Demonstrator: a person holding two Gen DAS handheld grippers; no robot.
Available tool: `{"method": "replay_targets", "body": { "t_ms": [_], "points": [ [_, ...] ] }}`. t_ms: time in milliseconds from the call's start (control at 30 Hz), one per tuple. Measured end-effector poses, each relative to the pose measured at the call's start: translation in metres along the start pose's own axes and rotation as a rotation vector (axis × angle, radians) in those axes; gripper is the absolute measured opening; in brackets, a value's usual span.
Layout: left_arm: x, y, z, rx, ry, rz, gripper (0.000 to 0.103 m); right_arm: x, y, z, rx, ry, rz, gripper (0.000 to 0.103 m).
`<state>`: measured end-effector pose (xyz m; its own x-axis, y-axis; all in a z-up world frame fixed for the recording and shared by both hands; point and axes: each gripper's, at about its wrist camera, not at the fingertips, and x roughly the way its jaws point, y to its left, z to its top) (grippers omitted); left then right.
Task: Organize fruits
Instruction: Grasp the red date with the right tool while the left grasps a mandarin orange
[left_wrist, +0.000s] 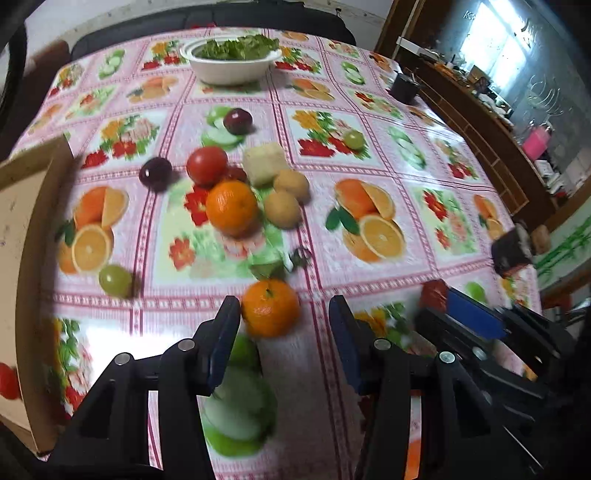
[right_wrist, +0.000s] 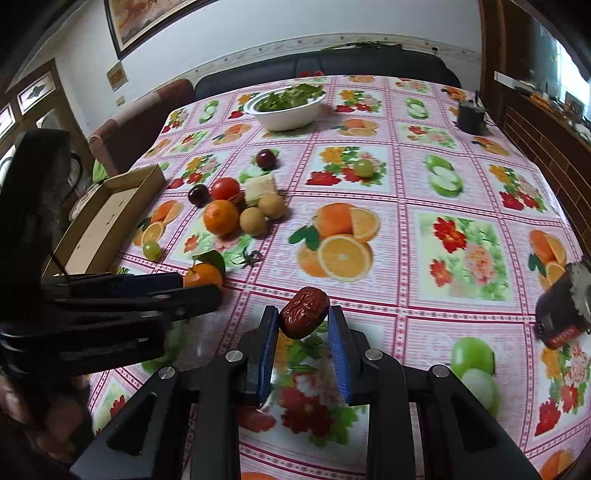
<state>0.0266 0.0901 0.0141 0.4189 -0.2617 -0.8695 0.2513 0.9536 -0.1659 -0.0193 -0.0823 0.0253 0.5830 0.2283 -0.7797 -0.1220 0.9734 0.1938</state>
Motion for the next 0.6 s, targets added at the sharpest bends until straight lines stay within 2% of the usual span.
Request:
{"method": "replay_targets", "body": {
  "t_ms": [100, 167, 333, 600],
  "points": [
    [0.006, 0.007, 0.001, -0.013, 0.013, 0.01, 0.032, -0.002, -0.002, 0.0, 0.012, 0.005, 0.001, 0.028],
    [0.006, 0.009, -0.001, -0.018, 0.005, -0.009, 0.031, -0.003, -0.002, 0.001, 0.016, 0.005, 0.002, 0.028],
    [-0.003, 0.007, -0.01, -0.002, -0.012, 0.017, 0.031, -0.007, 0.005, 0.003, 0.009, -0.005, 0.004, 0.028],
    [-0.041, 0.027, -0.02, -0.031, -0.074, 0.062, 0.031, -0.018, 0.023, 0.009, -0.018, -0.03, 0.018, 0.028]
  ]
}}
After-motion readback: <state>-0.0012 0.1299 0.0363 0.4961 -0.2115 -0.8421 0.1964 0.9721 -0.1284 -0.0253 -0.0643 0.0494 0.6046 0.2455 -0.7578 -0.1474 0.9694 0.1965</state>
